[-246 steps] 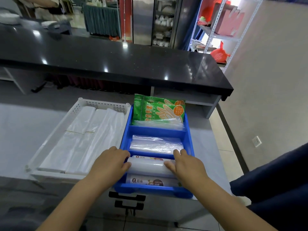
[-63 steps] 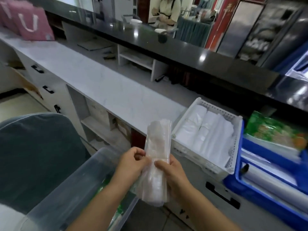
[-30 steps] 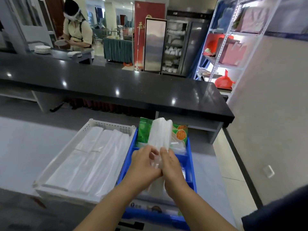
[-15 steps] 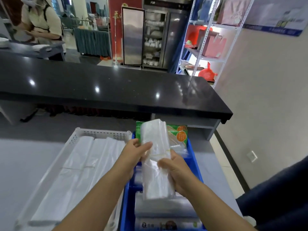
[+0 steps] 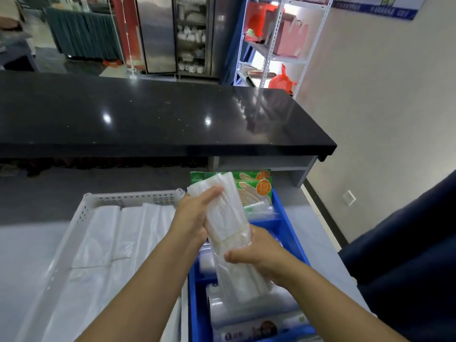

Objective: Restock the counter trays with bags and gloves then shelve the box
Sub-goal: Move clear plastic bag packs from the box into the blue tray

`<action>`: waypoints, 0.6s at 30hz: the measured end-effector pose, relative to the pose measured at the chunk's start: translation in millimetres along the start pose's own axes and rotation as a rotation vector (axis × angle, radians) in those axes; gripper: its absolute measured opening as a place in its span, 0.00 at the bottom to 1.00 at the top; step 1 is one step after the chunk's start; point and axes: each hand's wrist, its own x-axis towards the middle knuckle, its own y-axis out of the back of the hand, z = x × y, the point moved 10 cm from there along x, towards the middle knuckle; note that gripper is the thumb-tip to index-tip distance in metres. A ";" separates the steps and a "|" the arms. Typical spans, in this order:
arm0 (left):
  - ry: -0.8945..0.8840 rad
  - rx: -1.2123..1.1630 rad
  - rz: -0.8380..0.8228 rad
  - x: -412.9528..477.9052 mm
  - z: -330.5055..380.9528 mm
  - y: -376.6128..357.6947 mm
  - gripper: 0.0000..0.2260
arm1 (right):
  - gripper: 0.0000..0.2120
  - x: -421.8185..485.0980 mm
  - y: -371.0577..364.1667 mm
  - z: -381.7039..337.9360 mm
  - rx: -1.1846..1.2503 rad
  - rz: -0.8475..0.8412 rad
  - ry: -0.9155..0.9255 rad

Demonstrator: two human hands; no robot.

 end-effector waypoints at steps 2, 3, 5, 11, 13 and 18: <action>-0.059 0.090 -0.037 5.0 10.1 -5.7 0.09 | 0.17 1.5 10.3 -0.2 -0.077 -0.022 -0.030; -0.093 0.136 -0.047 6.3 15.6 -8.1 0.07 | 0.18 1.7 16.2 -0.3 -0.118 -0.038 -0.044; -0.188 0.178 -0.054 9.3 30.1 -8.9 0.06 | 0.19 1.7 30.4 1.0 -0.219 -0.077 -0.069; -0.467 0.694 -0.008 16.6 33.2 -2.9 0.04 | 0.18 1.3 92.4 23.4 -0.408 -0.081 -0.141; -0.428 1.095 -0.096 16.4 -5.2 -15.3 0.03 | 0.19 2.9 114.4 27.3 -0.419 -0.049 -0.152; -0.363 1.884 -0.377 19.3 -95.1 -38.1 0.13 | 0.23 12.8 138.2 25.5 -0.537 -0.045 -0.111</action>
